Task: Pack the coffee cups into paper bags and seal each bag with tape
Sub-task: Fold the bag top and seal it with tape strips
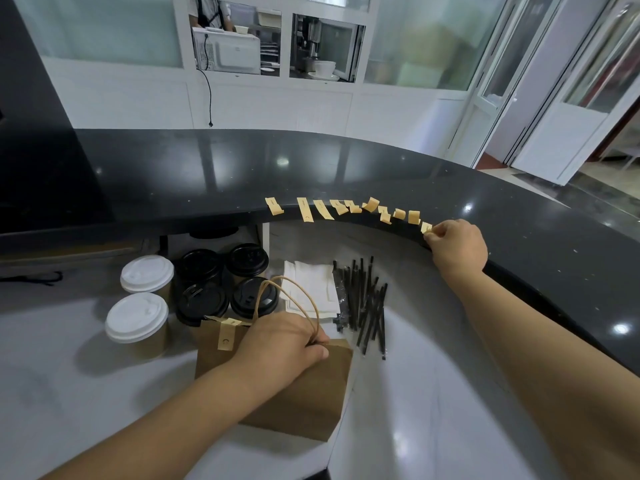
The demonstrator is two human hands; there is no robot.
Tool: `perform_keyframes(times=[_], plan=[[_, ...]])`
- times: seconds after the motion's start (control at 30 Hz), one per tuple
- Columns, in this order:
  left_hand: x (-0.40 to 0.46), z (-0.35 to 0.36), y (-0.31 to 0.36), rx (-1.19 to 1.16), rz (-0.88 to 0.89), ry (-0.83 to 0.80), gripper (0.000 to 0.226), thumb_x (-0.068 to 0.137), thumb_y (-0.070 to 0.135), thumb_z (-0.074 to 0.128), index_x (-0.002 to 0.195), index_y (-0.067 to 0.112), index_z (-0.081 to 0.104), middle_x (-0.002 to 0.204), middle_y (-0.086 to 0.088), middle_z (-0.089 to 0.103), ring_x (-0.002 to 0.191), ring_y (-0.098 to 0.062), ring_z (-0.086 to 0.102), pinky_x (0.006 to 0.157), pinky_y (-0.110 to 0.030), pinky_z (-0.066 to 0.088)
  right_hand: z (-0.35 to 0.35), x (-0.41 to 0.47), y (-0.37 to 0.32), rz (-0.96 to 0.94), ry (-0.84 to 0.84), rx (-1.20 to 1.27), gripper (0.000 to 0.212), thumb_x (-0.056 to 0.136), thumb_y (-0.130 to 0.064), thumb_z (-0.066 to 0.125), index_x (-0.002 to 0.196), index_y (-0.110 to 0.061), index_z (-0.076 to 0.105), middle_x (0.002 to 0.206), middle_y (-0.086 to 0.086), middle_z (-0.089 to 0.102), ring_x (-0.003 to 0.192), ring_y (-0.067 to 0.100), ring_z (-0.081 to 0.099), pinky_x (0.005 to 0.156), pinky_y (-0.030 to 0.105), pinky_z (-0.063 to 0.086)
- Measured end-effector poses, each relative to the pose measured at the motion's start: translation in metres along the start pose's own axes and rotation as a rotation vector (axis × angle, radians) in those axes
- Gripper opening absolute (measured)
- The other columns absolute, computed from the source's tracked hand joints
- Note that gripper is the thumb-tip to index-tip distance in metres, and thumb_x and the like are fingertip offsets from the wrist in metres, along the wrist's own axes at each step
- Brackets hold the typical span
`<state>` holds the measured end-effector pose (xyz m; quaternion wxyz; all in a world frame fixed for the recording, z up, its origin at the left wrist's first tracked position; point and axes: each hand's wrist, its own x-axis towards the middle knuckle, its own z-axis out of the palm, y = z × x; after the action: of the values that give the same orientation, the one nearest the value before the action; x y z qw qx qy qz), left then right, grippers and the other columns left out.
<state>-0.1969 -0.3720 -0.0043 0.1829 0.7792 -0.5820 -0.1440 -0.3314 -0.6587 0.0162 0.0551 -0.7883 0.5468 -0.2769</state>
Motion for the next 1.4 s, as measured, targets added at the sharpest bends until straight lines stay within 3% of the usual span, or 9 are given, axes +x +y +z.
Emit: perform_keyframes(times=[0.33, 0.5, 0.63, 0.73, 0.83, 0.93, 1.03, 1.2, 1.4], plan=[[0.0, 0.001, -0.001, -0.011, -0.01, 0.001, 0.024, 0.089, 0.037, 0.057, 0.111, 0.032, 0.068, 0.113, 0.012, 0.067, 0.108, -0.005, 0.056, 0.094, -0.021, 0.041, -0.011, -0.02, -0.003, -0.123, 0.202, 0.123, 0.016, 0.088, -0.019, 0.065, 0.08, -0.006, 0.07, 0.084, 0.007, 0.064, 0.085, 0.024, 0.055, 0.062, 0.032, 0.041], [0.0, 0.002, -0.003, -0.023, -0.002, -0.001, 0.025, 0.09, 0.036, 0.057, 0.112, 0.033, 0.067, 0.114, 0.013, 0.066, 0.111, -0.005, 0.055, 0.094, -0.02, 0.04, -0.018, -0.082, -0.029, -0.17, -0.041, 0.451, 0.005, 0.082, -0.016, 0.072, 0.078, -0.019, 0.072, 0.078, -0.001, 0.066, 0.074, 0.012, 0.06, 0.065, 0.023, 0.048], [0.0, 0.002, -0.004, -0.056, 0.026, 0.025, 0.024, 0.089, 0.035, 0.059, 0.111, 0.032, 0.068, 0.113, 0.013, 0.066, 0.108, -0.004, 0.055, 0.094, -0.022, 0.041, -0.029, -0.145, -0.045, -0.229, -0.3, 0.635, 0.024, 0.079, -0.009, 0.074, 0.07, -0.03, 0.067, 0.083, -0.007, 0.069, 0.077, 0.003, 0.064, 0.07, 0.016, 0.053], [-0.001, 0.005, -0.007, -0.045, 0.056, 0.061, 0.026, 0.087, 0.035, 0.062, 0.112, 0.029, 0.068, 0.112, 0.014, 0.063, 0.106, -0.002, 0.054, 0.093, -0.02, 0.039, -0.03, -0.17, -0.045, -0.336, -0.368, 0.575, 0.023, 0.078, -0.014, 0.076, 0.07, -0.034, 0.068, 0.089, -0.015, 0.068, 0.082, 0.001, 0.064, 0.066, 0.02, 0.055], [-0.002, 0.007, -0.008, -0.031, 0.073, 0.075, 0.026, 0.087, 0.036, 0.062, 0.11, 0.028, 0.069, 0.109, 0.012, 0.062, 0.105, -0.004, 0.053, 0.091, -0.021, 0.039, -0.03, -0.18, -0.043, -0.492, -0.323, 0.438, 0.016, 0.075, -0.019, 0.08, 0.073, -0.032, 0.071, 0.091, -0.022, 0.067, 0.084, -0.002, 0.058, 0.067, 0.018, 0.047], [-0.003, 0.006, -0.006, -0.004, 0.087, 0.089, 0.022, 0.087, 0.034, 0.061, 0.104, 0.026, 0.071, 0.104, 0.008, 0.063, 0.1, -0.007, 0.053, 0.086, -0.025, 0.04, -0.033, -0.183, -0.045, -0.685, -0.267, 0.309, 0.015, 0.069, -0.02, 0.084, 0.077, -0.026, 0.073, 0.086, -0.017, 0.07, 0.076, -0.004, 0.05, 0.066, 0.014, 0.038], [-0.002, 0.006, -0.006, 0.005, 0.067, 0.085, 0.021, 0.086, 0.034, 0.06, 0.1, 0.025, 0.071, 0.1, 0.007, 0.063, 0.096, -0.009, 0.054, 0.084, -0.028, 0.042, -0.036, -0.184, -0.052, -0.785, -0.251, 0.226, 0.008, 0.072, -0.029, 0.078, 0.076, -0.028, 0.071, 0.081, -0.018, 0.069, 0.073, 0.0, 0.055, 0.068, 0.018, 0.043], [-0.002, 0.006, -0.005, -0.052, 0.025, 0.095, 0.018, 0.084, 0.032, 0.063, 0.099, 0.024, 0.07, 0.099, 0.008, 0.064, 0.096, -0.008, 0.055, 0.083, -0.023, 0.041, -0.04, -0.184, -0.063, -0.796, -0.263, 0.123, 0.02, 0.076, -0.041, 0.054, 0.07, -0.03, 0.07, 0.064, -0.015, 0.063, 0.064, 0.002, 0.054, 0.067, 0.018, 0.041], [-0.003, 0.006, -0.005, -0.081, -0.014, 0.098, 0.017, 0.084, 0.032, 0.064, 0.1, 0.027, 0.068, 0.099, 0.01, 0.063, 0.095, -0.007, 0.056, 0.079, -0.019, 0.041, -0.044, -0.187, -0.069, -0.698, -0.342, 0.086, 0.019, 0.076, -0.042, 0.054, 0.065, -0.032, 0.067, 0.068, -0.012, 0.066, 0.066, 0.006, 0.058, 0.066, 0.021, 0.043]])
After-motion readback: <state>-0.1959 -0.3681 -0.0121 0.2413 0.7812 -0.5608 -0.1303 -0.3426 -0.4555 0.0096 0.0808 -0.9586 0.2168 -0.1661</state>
